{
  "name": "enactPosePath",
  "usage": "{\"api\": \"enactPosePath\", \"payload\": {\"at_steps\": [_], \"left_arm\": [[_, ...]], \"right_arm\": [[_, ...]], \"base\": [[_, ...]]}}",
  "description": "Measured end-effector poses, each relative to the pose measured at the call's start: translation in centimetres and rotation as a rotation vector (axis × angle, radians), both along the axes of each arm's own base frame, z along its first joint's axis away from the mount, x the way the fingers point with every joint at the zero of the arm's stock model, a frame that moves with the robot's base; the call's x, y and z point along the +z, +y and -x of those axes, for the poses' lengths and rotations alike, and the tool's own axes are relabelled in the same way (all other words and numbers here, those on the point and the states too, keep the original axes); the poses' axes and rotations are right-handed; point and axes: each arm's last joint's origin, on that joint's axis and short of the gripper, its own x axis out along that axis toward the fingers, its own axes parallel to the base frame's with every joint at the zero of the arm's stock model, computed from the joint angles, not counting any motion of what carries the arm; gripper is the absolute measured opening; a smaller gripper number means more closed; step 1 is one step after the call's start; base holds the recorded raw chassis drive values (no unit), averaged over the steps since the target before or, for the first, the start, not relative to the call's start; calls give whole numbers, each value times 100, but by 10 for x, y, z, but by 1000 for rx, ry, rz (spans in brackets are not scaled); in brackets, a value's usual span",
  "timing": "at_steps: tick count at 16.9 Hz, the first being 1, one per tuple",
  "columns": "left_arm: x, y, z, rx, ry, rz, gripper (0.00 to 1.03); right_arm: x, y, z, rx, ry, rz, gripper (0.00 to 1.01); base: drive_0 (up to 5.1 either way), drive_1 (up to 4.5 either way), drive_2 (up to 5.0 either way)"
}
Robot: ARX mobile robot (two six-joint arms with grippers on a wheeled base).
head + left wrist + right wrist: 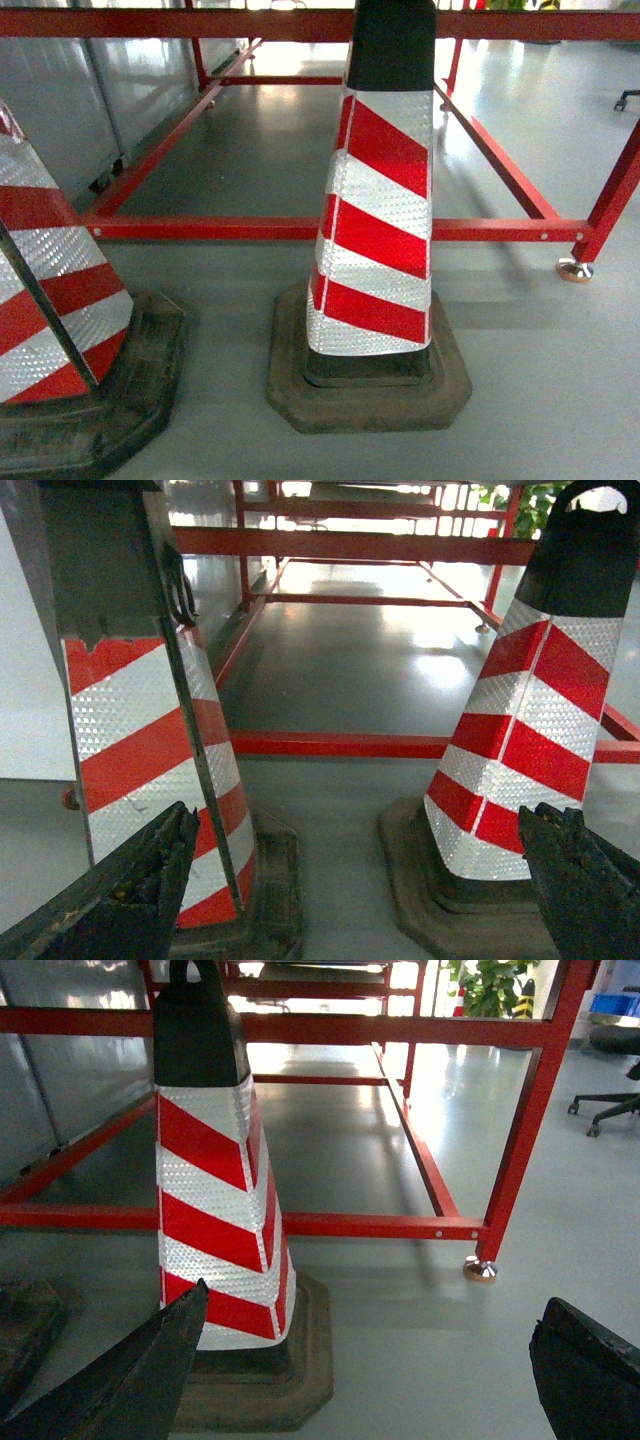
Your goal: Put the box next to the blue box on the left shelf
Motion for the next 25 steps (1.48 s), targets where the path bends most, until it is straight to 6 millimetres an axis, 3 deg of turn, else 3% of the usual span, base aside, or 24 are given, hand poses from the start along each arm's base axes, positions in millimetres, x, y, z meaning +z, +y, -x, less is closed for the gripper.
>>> {"api": "enactPosePath", "payload": {"at_steps": [25], "left_arm": [[0,0,0,0,0,-11,98]], "right_arm": [[0,0,0,0,1,0,98]], "base": [[0,0,0]]}}
